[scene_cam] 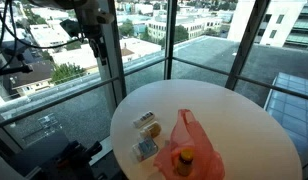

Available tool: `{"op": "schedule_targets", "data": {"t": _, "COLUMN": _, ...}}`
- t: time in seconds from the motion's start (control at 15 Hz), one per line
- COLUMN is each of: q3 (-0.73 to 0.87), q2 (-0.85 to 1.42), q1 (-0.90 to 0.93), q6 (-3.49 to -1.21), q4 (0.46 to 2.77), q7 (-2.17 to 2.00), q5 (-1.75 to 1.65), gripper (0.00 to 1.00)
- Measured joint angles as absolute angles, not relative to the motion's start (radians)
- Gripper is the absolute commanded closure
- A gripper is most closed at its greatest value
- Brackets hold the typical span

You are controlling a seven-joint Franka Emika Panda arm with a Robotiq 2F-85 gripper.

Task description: Put the white bottle into the carrier bag

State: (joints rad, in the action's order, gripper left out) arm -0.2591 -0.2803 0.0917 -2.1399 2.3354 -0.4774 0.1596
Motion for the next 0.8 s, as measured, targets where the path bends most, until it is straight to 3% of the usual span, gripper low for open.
{"op": "schedule_targets", "data": {"t": 0.8, "q3": -0.207, "q2": -0.295, "q1": 0.063, "q6": -2.134, "q4": 2.328, "q7": -0.484, "q5": 0.124, "gripper": 0.0}}
